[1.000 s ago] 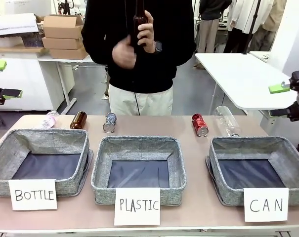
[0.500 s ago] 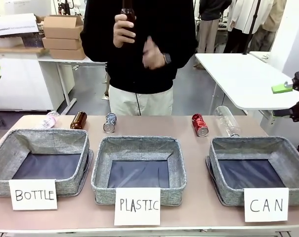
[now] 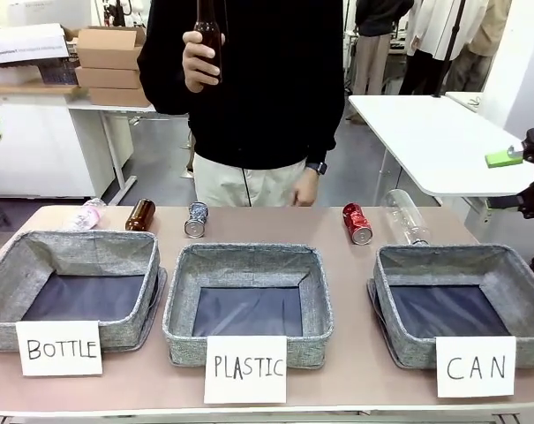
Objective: Sort the can waste into the basket.
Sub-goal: Pick up the can waste from the table and place it in the right Fabric basket.
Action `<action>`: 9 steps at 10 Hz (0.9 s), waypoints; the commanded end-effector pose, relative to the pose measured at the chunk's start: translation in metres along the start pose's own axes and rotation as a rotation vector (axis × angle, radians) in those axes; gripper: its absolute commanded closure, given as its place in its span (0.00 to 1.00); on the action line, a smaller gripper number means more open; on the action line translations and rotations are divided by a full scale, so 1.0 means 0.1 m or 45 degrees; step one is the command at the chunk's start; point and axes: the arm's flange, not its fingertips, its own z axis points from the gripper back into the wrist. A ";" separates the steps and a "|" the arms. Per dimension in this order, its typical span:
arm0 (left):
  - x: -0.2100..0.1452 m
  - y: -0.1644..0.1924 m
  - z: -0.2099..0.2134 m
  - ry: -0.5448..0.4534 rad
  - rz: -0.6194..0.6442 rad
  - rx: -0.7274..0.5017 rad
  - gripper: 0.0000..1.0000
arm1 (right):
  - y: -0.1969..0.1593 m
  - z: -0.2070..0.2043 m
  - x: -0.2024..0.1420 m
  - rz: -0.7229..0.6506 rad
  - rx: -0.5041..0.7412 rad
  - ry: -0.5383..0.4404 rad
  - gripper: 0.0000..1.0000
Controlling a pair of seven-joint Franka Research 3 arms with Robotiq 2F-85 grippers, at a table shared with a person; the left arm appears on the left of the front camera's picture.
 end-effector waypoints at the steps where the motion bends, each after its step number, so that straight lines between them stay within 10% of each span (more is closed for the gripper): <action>1: -0.21 -0.82 1.08 -0.368 -0.325 0.066 0.00 | 0.01 0.00 0.00 0.011 0.018 -0.005 0.00; 3: -0.47 -1.09 1.43 -0.572 -0.334 0.222 0.00 | 0.01 0.00 0.00 0.011 0.018 -0.005 0.00; 4: -0.24 -0.82 1.11 -0.347 -0.234 0.095 0.00 | 0.01 0.00 0.00 0.011 0.018 -0.005 0.00; 9: -0.24 -0.82 1.11 -0.347 -0.234 0.095 0.00 | 0.01 0.00 0.00 0.011 0.018 -0.005 0.00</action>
